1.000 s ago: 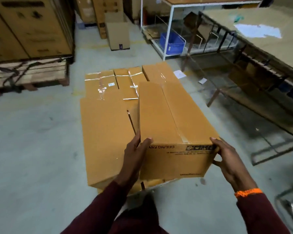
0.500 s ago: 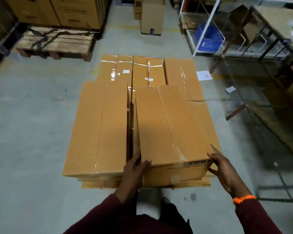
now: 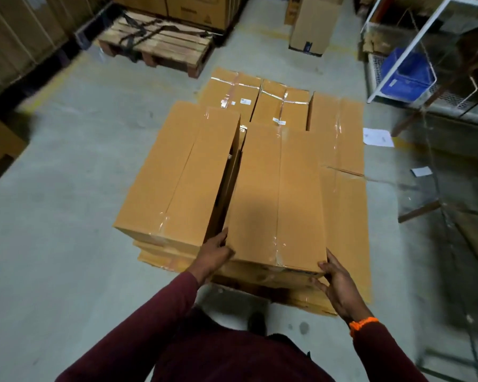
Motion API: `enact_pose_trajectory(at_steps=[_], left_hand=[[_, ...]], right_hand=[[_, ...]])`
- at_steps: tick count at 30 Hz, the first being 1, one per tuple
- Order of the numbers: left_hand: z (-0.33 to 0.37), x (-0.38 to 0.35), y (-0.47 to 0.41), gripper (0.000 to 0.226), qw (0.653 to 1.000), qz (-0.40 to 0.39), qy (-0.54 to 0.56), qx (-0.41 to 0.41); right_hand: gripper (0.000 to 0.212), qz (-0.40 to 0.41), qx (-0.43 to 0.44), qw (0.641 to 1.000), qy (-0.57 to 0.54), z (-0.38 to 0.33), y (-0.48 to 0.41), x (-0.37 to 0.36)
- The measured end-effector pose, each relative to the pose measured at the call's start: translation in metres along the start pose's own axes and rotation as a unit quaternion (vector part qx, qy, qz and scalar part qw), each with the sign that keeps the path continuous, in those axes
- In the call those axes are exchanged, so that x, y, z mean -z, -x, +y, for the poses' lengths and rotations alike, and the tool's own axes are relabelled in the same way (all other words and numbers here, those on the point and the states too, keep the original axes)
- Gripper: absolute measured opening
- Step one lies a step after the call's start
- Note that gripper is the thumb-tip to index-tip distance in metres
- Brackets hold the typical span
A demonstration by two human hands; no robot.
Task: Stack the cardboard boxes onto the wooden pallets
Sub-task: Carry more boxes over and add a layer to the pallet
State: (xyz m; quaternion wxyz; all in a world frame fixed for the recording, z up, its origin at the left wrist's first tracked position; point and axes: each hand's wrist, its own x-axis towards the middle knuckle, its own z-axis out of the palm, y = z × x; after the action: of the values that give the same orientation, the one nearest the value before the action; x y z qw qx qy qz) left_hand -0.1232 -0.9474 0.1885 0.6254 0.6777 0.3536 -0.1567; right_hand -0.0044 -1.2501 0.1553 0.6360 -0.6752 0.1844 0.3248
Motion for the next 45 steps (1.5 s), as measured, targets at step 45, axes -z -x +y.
enact_pose_trajectory(at_steps=[45], left_hand=[[-0.028, 0.051, -0.028, 0.067, 0.989, -0.106, -0.091, 0.038]], right_hand=[[0.075, 0.192, -0.037, 0.980, 0.019, 0.048, -0.021, -0.077]])
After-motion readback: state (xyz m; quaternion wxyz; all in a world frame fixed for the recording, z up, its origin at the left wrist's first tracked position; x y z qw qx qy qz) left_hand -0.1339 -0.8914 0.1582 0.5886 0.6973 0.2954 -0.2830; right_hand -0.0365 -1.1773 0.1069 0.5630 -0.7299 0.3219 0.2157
